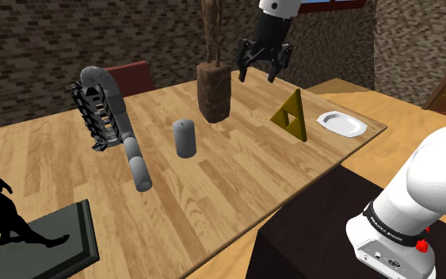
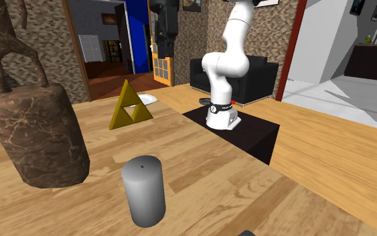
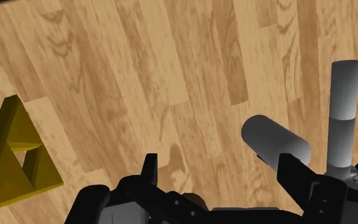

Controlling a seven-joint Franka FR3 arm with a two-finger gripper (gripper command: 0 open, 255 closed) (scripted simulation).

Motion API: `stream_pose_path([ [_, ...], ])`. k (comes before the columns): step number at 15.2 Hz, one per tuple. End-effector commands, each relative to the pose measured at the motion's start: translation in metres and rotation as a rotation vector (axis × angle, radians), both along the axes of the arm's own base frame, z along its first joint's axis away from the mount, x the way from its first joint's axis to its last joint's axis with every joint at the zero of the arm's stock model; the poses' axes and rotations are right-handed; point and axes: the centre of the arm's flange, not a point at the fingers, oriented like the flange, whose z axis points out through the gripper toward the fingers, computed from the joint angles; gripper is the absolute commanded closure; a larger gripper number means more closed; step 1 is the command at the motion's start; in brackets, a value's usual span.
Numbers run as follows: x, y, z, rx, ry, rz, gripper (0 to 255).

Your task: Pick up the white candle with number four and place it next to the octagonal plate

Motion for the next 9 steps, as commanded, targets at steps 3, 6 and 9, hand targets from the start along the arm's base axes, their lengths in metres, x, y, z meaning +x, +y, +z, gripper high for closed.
stream_pose_path([
  [3,0.039,0.029,-0.029,0.017,0.04,-0.083,0],
  [6,0.069,0.048,-0.051,0.029,0.07,-0.143,0],
  [9,0.1,0.065,-0.073,0.04,0.1,-0.203,0],
])
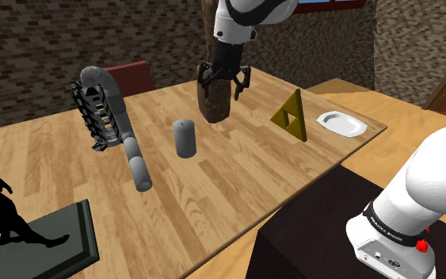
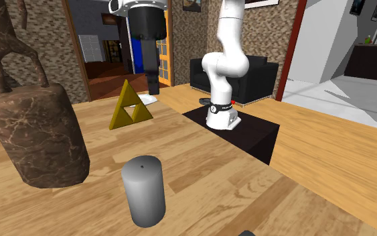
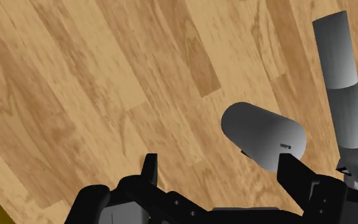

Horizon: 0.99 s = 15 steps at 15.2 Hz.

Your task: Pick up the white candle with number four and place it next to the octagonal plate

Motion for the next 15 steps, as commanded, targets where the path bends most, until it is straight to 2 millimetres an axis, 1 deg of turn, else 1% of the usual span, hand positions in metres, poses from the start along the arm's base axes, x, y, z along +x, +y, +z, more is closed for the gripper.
stream_pose_path([
  [1,0.021,0.012,-0.018,0.009,0.02,-0.043,0],
  [6,0.072,0.036,-0.057,0.028,0.07,-0.143,0],
  [11,0.123,0.057,-0.098,0.048,0.12,-0.243,0],
  [12,0.128,0.058,-0.101,0.05,0.124,-0.251,0],
  [15,0.127,0.061,-0.117,0.05,0.124,-0.251,0],
])
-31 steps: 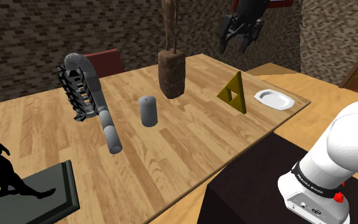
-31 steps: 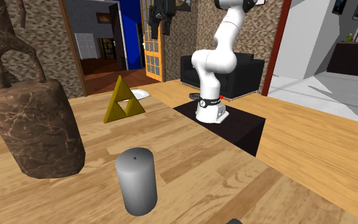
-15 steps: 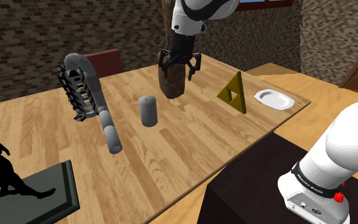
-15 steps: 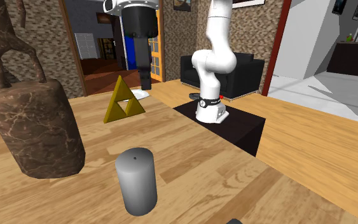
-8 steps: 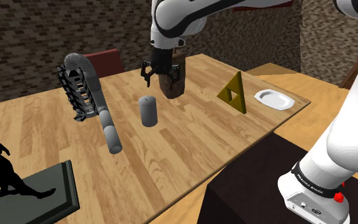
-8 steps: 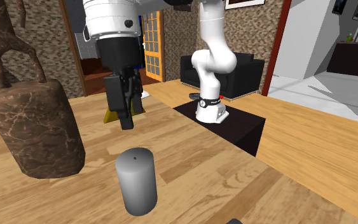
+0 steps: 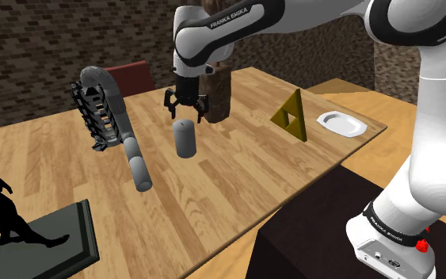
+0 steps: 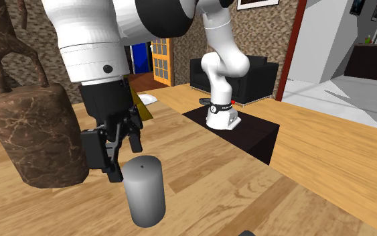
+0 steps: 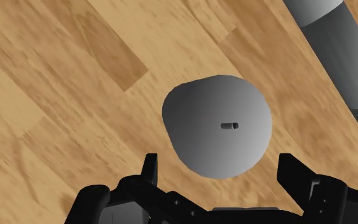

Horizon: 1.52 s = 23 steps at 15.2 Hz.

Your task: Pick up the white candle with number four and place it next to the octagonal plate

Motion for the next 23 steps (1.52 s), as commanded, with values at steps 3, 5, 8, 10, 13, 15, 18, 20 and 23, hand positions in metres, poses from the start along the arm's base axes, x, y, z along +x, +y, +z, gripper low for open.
stream_pose_path([
  [3,0.0,0.004,-0.021,0.001,0.0,-0.002,0],
  [5,0.0,0.006,-0.029,0.001,0.0,-0.002,0],
  [8,0.0,0.006,-0.029,0.001,0.0,-0.002,0],
  [10,0.0,0.006,-0.029,0.001,0.0,-0.002,0],
  [13,0.0,0.006,-0.029,0.001,0.0,-0.002,255],
  [15,0.0,0.006,-0.029,0.001,0.0,-0.002,255],
  [18,0.0,0.006,-0.029,0.0,0.0,-0.002,255],
  [20,0.0,0.006,-0.029,0.001,0.0,-0.002,255],
  [23,0.0,0.006,-0.023,0.001,0.0,-0.002,255],
])
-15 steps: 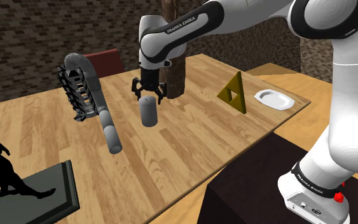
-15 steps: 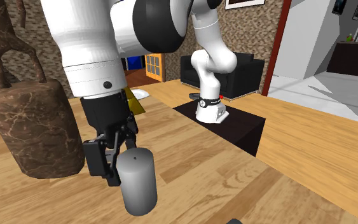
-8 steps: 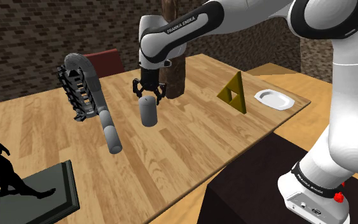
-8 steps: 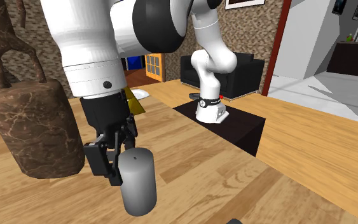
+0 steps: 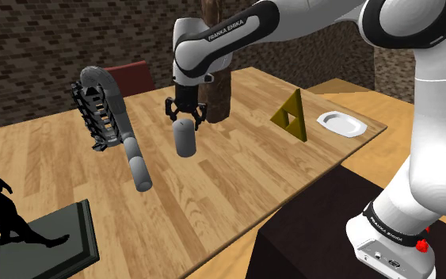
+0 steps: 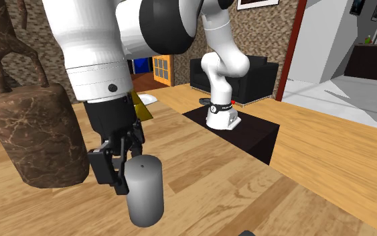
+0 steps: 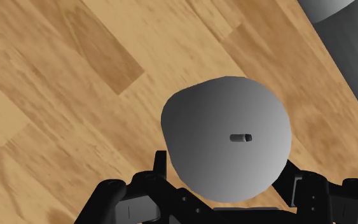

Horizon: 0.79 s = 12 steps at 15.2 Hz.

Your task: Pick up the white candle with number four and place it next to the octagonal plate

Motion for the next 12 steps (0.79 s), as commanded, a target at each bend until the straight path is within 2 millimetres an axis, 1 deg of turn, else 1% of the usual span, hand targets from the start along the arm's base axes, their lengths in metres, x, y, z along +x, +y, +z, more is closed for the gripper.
stream_pose_path([
  [1,0.0,0.001,0.008,0.0,0.0,0.001,255],
  [12,0.0,0.001,0.066,0.0,0.0,0.001,255],
])
